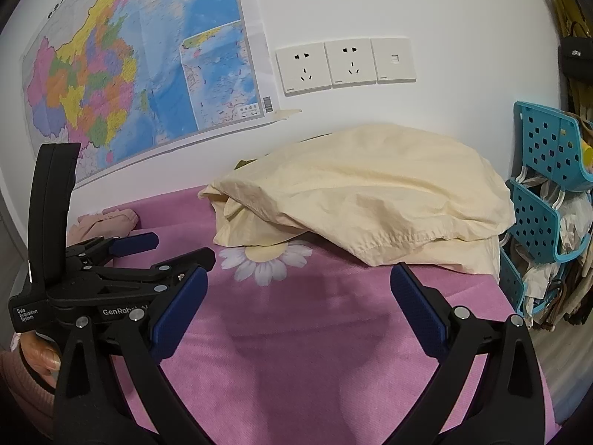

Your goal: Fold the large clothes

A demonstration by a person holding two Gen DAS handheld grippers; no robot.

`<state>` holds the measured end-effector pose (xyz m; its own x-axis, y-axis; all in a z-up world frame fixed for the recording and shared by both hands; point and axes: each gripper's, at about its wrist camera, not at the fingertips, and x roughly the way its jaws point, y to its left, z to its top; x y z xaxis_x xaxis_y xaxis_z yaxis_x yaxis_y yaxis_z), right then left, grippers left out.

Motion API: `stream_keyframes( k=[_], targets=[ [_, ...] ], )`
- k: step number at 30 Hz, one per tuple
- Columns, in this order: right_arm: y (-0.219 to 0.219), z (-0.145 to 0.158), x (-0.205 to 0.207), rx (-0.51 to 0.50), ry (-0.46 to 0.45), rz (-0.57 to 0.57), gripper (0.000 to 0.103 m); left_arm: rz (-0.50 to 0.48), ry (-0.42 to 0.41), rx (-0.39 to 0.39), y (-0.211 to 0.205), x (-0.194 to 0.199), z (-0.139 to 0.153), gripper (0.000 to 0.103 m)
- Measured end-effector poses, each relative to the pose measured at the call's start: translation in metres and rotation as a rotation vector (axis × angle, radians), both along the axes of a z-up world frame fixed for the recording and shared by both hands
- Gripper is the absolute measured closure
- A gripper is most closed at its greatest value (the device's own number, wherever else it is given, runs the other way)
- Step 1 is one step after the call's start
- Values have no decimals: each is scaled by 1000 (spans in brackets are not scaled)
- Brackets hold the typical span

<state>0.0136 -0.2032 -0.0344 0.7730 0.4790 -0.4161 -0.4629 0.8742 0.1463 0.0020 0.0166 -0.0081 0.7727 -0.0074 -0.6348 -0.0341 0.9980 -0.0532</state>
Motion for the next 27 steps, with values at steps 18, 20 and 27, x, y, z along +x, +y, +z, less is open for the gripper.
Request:
stream_keyframes(
  k=[18, 20, 27],
  targets=[
    [4, 0, 3, -5, -3, 8, 6, 11, 7, -6, 6, 2, 0, 7],
    [5, -1, 3, -7, -4, 9, 6, 13, 8, -7, 6, 2, 0, 7],
    [7, -1, 6, -23, -11, 11, 6, 18, 11, -10, 8, 3, 0, 7]
  ],
)
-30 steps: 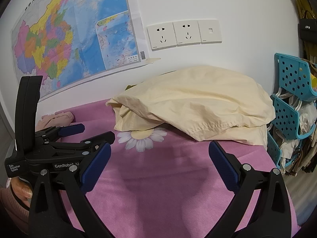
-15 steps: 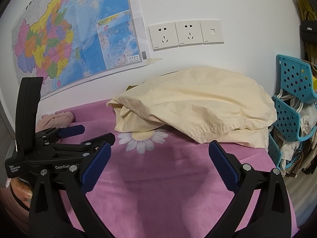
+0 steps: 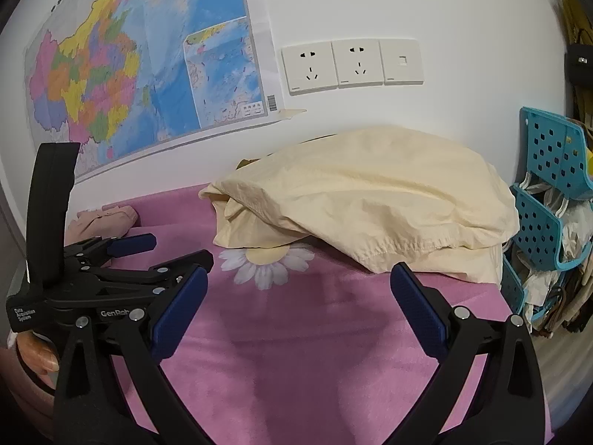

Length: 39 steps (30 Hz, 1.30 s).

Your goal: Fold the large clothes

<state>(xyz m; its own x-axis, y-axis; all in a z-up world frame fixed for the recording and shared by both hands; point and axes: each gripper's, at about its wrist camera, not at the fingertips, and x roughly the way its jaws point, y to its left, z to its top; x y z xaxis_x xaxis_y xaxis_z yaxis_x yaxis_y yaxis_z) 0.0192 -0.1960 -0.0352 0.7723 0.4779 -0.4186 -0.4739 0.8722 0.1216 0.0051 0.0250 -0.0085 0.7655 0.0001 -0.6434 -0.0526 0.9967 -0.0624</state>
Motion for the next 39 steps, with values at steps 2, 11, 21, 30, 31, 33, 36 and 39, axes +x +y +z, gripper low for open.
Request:
stream_keyframes(
  k=[2, 11, 21, 30, 31, 33, 36, 39],
  targets=[
    [1, 1, 1, -7, -4, 3, 6, 2, 2, 3, 0, 0, -1, 7],
    [15, 8, 30, -123, -59, 23, 6, 24, 31, 4, 8, 8, -9, 7],
    [70, -7, 90, -359, -65, 113, 6, 139, 87, 16, 44, 22, -27, 7],
    [93, -1, 116, -490, -120, 198, 100, 207, 122, 30, 73, 30, -38, 7],
    [86, 13, 115, -447, -147, 181, 96, 208, 125, 36, 76, 31, -39, 7],
    [81, 24, 118, -408, -150, 163, 81, 214, 134, 44, 79, 33, -41, 7],
    [101, 8, 127, -511, -102, 206, 44, 218, 148, 48, 83, 36, -45, 7],
    [119, -5, 128, -604, -144, 201, 61, 219, 153, 61, 87, 38, -48, 7]
  ],
)
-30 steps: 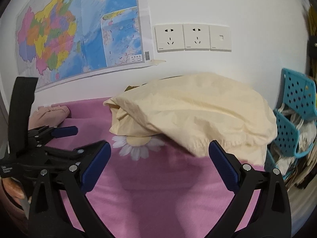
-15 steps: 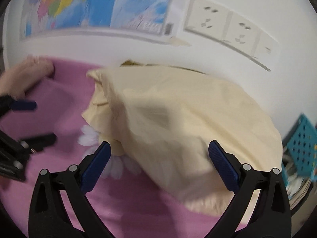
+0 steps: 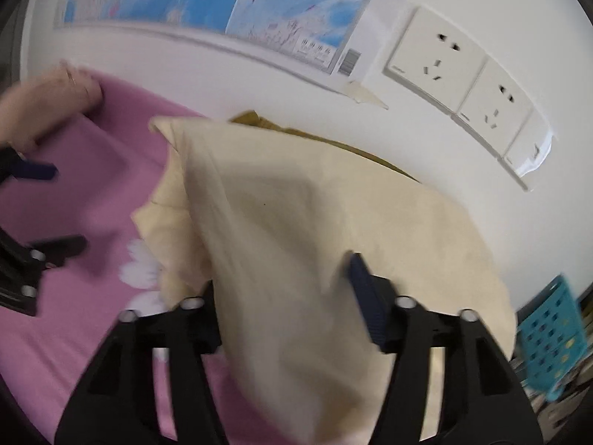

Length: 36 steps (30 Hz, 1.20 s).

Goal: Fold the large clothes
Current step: 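Grasp the pale yellow shirt edge with the right gripper and lift it, then grasp the shirt with the left gripper while the right gripper holds it raised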

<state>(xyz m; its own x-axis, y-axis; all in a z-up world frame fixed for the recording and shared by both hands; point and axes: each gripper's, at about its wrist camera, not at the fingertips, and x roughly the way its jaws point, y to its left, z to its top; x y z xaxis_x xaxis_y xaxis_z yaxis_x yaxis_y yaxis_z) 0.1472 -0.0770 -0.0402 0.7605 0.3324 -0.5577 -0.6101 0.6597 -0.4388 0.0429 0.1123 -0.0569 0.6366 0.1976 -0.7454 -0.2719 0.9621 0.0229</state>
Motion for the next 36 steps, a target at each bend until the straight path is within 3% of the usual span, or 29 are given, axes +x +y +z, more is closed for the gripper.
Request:
stream_keyframes(
  k=[1, 3, 8, 11, 14, 20, 27, 30, 32, 34, 36],
  targets=[
    [-1, 5, 2, 34, 14, 11, 82, 0, 3, 0, 1, 1, -2, 7],
    [-8, 21, 1, 75, 9, 20, 100, -8, 6, -13, 7, 2, -4, 7],
    [-59, 118, -11, 315, -25, 4, 100, -113, -77, -51, 9, 3, 3, 7],
    [-98, 175, -14, 439, -50, -27, 101, -266, -187, -190, 4, -1, 16, 7],
    [-128, 217, -22, 535, -41, -68, 101, -366, -260, -180, -18, -2, 28, 7],
    [-176, 255, -34, 668, -44, -90, 101, -531, -365, -148, -84, 4, 43, 7],
    [-186, 267, -48, 650, -65, -119, 101, -718, -422, -71, -153, 10, 46, 7],
    [-196, 270, -57, 663, -78, -124, 101, -701, -432, -20, -165, 30, 48, 7],
    [-207, 274, -63, 685, -84, -129, 101, -644, -461, -54, -158, 48, 54, 22],
    [-218, 280, -71, 699, -97, -139, 101, -657, -435, -164, -149, 66, 66, 93],
    [-227, 288, -82, 710, -109, -140, 101, -645, -414, -231, -140, 80, 81, 100]
  ],
)
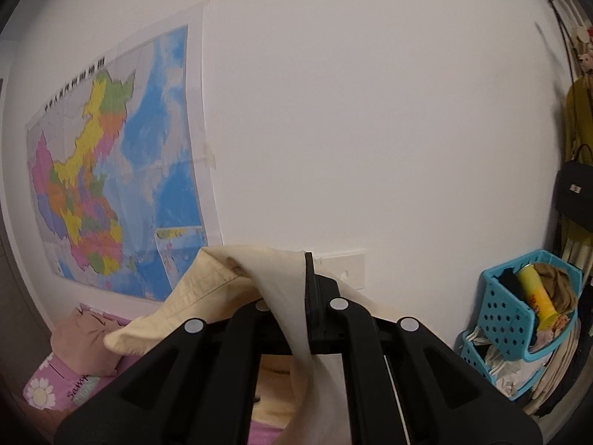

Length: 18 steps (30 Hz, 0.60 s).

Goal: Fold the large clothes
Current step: 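Grasp the shirt with the left gripper while the right gripper holds it raised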

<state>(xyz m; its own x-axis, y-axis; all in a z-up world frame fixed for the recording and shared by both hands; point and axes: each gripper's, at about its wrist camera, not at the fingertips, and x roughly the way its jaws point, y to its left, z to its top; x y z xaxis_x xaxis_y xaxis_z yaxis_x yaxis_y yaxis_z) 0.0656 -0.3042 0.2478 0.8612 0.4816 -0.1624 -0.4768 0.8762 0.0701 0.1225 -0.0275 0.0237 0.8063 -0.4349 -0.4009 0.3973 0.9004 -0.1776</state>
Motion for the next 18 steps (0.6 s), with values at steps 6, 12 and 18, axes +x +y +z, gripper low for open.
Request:
stream_keyframes(
  k=[6, 12, 18],
  targets=[
    [-18, 58, -72, 2, -140, 21, 101, 139, -223, -105, 40, -43, 113, 102],
    [-42, 108, -171, 78, -316, 124, 101, 182, -467, -140, 85, -154, 219, 101],
    [-42, 98, -222, 145, -342, 288, 101, 321, -599, -41, 109, -270, 263, 101]
  ],
)
